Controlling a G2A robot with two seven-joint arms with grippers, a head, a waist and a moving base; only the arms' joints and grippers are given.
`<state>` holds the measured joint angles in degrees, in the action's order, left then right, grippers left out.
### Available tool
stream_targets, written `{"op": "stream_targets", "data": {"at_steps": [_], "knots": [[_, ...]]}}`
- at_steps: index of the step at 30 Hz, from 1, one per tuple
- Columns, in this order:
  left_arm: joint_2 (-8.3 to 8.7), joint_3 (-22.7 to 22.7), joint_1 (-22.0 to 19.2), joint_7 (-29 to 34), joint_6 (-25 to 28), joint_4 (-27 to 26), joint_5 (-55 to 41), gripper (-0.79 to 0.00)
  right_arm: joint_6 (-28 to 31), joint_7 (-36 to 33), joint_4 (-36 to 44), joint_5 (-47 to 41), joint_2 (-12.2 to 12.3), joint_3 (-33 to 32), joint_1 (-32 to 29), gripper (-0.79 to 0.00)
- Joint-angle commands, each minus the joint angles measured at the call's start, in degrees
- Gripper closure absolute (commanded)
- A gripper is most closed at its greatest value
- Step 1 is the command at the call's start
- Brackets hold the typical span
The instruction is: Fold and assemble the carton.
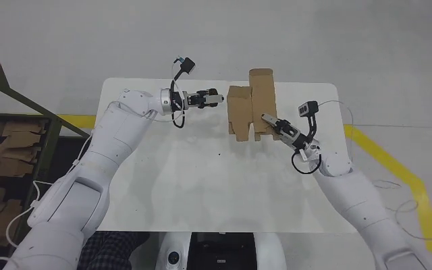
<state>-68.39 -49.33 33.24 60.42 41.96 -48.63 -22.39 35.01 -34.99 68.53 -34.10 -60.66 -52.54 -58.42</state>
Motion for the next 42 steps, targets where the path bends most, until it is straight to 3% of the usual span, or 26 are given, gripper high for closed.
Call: {"op": "stream_targets", "data": {"at_steps": [1,8,16,27,28,33,42], "knots": [[0.0,0.0,0.18,-0.33,-0.19,-0.16,0.09,-0.785,-2.02,4.18,2.72,3.39,0.13,-0.72,-1.42,0.0],[0.6,-0.73,2.59,-1.89,-3.63,-4.7,3.58,-0.785,-7.82,8.73,8.83,6.14,0.42,-3.18,-5.2,0.0],[0.08,0.09,4.18,2.62,-4.23,-4.76,-0.98,-0.785,-9.78,13.94,13.99,15.31,0.28,-4.49,-7.07,0.0],[-1.26,2.0,4.16,5.13,-3.23,-3.66,-4.13,-0.785,-11.06,14.0,15.35,15.9,-0.63,-4.83,-7.79,0.0],[-1.3,2.04,4.19,5.1,-3.2,-3.67,-4.22,-0.757,-11.1,13.88,15.32,15.85,-0.71,-4.86,-7.85,0.0],[-1.43,2.06,4.52,5.41,-3.5,-3.72,-5.74,-0.369,-11.16,13.47,15.19,16.06,-1.04,-5.25,-8.09,0.0],[-1.42,2.14,4.6,6.05,-4.15,-3.67,-6.99,-0.191,-11.4,13.07,15.12,16.52,-1.61,-5.94,-8.52,0.0]]}}
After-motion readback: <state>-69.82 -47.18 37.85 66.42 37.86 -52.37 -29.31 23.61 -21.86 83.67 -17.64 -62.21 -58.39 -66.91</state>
